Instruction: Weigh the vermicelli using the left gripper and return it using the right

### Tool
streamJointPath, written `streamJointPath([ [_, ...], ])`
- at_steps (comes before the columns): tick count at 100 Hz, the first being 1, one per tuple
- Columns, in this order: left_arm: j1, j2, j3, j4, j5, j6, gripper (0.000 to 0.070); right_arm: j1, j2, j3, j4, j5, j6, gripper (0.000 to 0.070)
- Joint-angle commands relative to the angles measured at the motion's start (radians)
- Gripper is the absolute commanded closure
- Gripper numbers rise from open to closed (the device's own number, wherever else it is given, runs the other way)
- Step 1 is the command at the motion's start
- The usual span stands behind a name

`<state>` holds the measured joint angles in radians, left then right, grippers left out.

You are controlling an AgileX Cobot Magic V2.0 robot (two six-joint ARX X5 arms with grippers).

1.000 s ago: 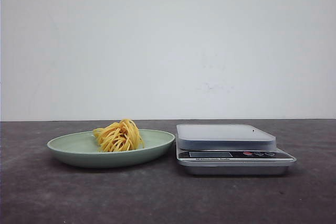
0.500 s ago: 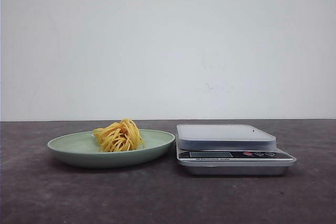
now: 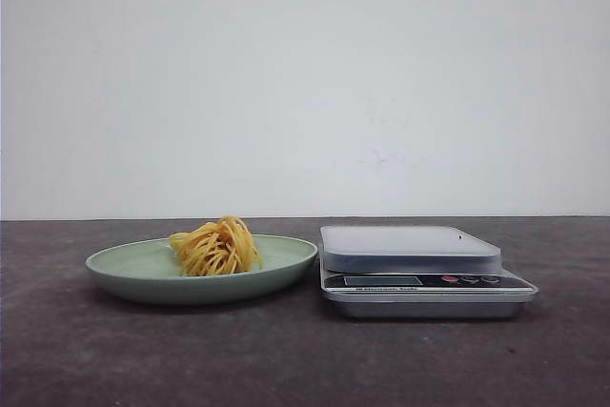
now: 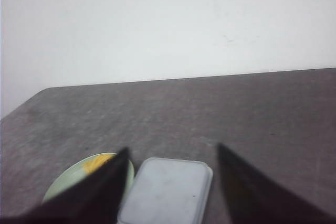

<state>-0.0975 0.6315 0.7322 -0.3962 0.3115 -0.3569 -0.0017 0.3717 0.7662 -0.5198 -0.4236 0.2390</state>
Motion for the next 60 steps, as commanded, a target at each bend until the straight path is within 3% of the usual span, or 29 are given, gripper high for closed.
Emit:
streamJointPath([
  [1,-0.018,0.039,0.012,0.035,0.023,-0.051,0.0189,0.001,0.018,0.024,0.006,-0.013,-0.012,0.0272],
  [13,-0.066,0.126,0.014,0.084,0.024,-0.082,0.0194,0.002,0.061,0.037,-0.007,-0.024,-0.016,0.0272],
  [22,-0.119,0.208,0.035,0.106,0.023,-0.082,0.0273,0.008,0.102,0.048,-0.013,-0.037,-0.036,0.0271],
  [35,-0.211,0.357,0.113,0.101,0.016,-0.079,0.0273,0.028,0.163,0.065,-0.013,-0.048,-0.045,0.027],
  [60,-0.346,0.676,0.362,-0.032,-0.106,-0.011,0.0271,0.054,0.23,0.068,-0.026,-0.047,-0.068,0.0269],
])
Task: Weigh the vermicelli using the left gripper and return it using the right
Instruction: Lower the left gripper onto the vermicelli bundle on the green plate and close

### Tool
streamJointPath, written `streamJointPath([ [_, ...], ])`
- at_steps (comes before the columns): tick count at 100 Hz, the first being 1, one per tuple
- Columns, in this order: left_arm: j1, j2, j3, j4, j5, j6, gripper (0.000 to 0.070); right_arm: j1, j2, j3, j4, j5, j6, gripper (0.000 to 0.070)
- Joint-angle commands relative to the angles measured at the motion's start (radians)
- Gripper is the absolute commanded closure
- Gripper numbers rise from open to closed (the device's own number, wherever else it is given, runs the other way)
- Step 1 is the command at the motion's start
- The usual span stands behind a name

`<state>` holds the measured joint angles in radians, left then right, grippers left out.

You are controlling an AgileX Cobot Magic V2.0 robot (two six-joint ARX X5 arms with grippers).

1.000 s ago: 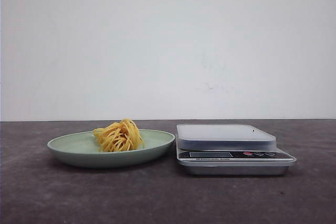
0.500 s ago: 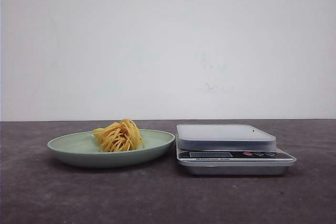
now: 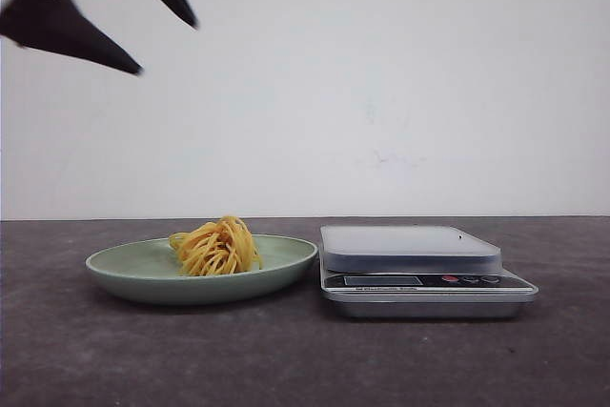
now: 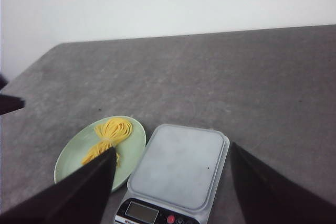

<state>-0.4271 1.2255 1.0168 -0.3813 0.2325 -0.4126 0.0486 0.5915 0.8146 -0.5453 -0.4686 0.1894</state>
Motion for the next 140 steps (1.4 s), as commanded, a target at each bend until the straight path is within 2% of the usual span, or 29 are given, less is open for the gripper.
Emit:
streamJointPath([
  [1,-0.019,0.095,0.09,-0.058,-0.031,0.049,0.0271,0.004,0.011,0.019,-0.002,-0.002,-0.019,0.0269],
  [18,-0.045,0.313,0.284,-0.235,-0.1,0.091,0.027,0.004,0.015,0.019,-0.008,-0.002,-0.027,0.0269],
  [34,-0.055,0.473,0.381,-0.31,-0.101,0.088,0.0269,0.004,0.014,0.019,-0.011,-0.003,-0.034,0.0269],
  [59,-0.066,0.602,0.386,-0.328,-0.102,0.08,0.0269,0.009,0.014,0.019,-0.028,-0.002,-0.04,0.0269],
  [94,-0.069,0.681,0.386,-0.269,-0.103,0.056,0.0277,0.009,0.014,0.019,-0.04,-0.003,-0.04,0.0269],
  [97,-0.069,0.683,0.386,-0.264,-0.106,0.056,0.0305,0.009,0.014,0.019,-0.04,-0.003,-0.04,0.0269],
  [100,-0.069,0.684,0.386,-0.256,-0.111,0.056,0.0375,0.009,0.014,0.019,-0.04,-0.003,-0.04,0.0269],
  [109,-0.071,0.684,0.386,-0.237,-0.11,0.066,0.07,0.009,0.014,0.019,-0.04,-0.003,-0.04,0.0269],
  [140,-0.071,0.682,0.391,-0.249,-0.103,0.073,0.0689,0.009,0.014,0.019,-0.041,-0.003,-0.04,0.027],
])
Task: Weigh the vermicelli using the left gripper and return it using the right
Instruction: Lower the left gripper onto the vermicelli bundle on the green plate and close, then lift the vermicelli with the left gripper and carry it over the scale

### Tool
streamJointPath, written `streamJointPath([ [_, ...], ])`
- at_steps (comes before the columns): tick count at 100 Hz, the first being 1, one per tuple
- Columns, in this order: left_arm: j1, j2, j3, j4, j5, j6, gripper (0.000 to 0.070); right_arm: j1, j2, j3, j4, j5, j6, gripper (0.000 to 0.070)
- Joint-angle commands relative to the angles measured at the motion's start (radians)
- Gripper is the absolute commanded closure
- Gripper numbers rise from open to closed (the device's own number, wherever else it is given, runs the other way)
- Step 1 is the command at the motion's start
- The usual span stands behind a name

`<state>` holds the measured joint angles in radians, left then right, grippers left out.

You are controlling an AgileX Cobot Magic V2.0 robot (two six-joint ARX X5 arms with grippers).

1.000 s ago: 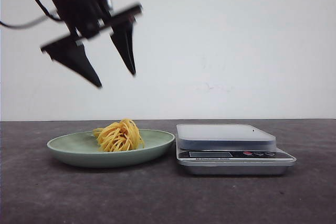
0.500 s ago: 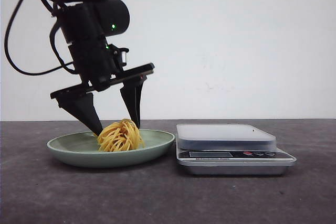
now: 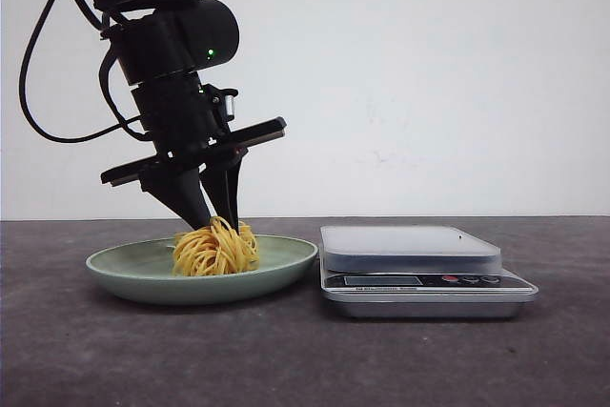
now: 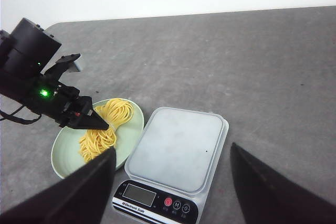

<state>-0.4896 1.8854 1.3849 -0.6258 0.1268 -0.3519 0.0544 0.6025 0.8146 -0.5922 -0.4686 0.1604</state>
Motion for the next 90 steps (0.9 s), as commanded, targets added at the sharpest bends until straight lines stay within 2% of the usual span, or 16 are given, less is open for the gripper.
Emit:
streamJointPath([
  [1,-0.008,0.023,0.025,-0.009,0.003,0.014,0.0689,0.003,0.003,0.019,0.006,-0.003,-0.011,0.027],
  [18,-0.008,-0.007,0.071,-0.089,-0.002,0.063,0.0689,0.003,0.003,0.019,0.0,-0.002,-0.011,0.027],
  [36,-0.002,-0.115,0.075,-0.083,0.003,0.072,0.0689,0.003,0.003,0.019,-0.019,-0.002,-0.012,0.027],
  [42,-0.001,-0.159,0.075,-0.088,0.045,0.072,0.0689,0.003,0.003,0.019,-0.021,-0.002,-0.011,0.027],
  [53,-0.002,-0.229,0.075,-0.092,0.182,0.069,0.0689,0.003,0.003,0.019,-0.021,-0.002,-0.011,0.027],
  [70,-0.03,-0.285,0.075,-0.037,0.351,0.002,0.0689,0.003,0.003,0.019,-0.022,-0.003,-0.011,0.027],
  [78,-0.051,-0.286,0.075,0.021,0.399,-0.047,0.0689,0.003,0.003,0.019,-0.022,-0.003,-0.011,0.027],
  [90,-0.088,-0.272,0.075,0.121,0.405,-0.106,0.0689,0.003,0.003,0.019,-0.022,-0.003,-0.011,0.027],
])
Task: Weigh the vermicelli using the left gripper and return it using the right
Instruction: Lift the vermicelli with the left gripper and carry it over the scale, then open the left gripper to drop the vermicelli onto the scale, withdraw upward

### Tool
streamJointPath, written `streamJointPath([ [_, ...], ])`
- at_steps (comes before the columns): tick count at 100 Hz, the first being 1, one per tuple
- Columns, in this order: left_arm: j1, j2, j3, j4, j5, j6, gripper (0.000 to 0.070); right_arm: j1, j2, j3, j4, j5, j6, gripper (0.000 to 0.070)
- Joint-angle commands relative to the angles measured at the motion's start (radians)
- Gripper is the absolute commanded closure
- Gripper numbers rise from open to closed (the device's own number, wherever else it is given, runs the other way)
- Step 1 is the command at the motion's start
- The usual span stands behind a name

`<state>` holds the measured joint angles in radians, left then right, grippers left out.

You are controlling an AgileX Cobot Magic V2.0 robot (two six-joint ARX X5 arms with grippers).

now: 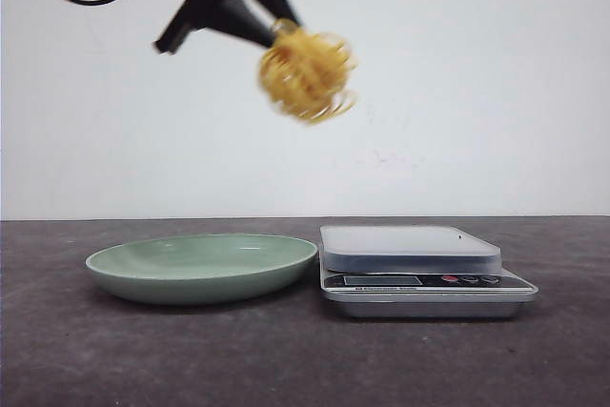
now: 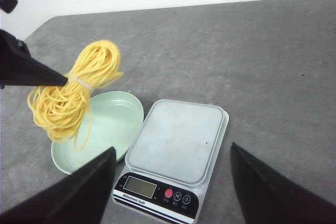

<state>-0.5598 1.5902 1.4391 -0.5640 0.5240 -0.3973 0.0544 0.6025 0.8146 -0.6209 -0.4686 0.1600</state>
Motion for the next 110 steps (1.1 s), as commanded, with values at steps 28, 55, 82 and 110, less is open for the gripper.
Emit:
streamJointPath([
  [28,-0.071,0.144,0.021,0.255,0.02,-0.201,0.0689,0.003,0.003,0.019,0.006,-0.003,-0.01,0.027],
  [55,-0.089,0.301,0.021,0.298,0.019,-0.218,0.0689,0.003,0.003,0.019,0.006,-0.002,-0.011,0.027],
  [82,-0.089,0.367,0.021,0.322,0.019,-0.216,0.0688,0.003,0.003,0.019,0.005,-0.002,-0.011,0.027],
  [110,-0.082,0.367,0.021,0.322,-0.005,-0.209,0.0298,0.003,0.003,0.019,0.005,-0.003,-0.011,0.027],
])
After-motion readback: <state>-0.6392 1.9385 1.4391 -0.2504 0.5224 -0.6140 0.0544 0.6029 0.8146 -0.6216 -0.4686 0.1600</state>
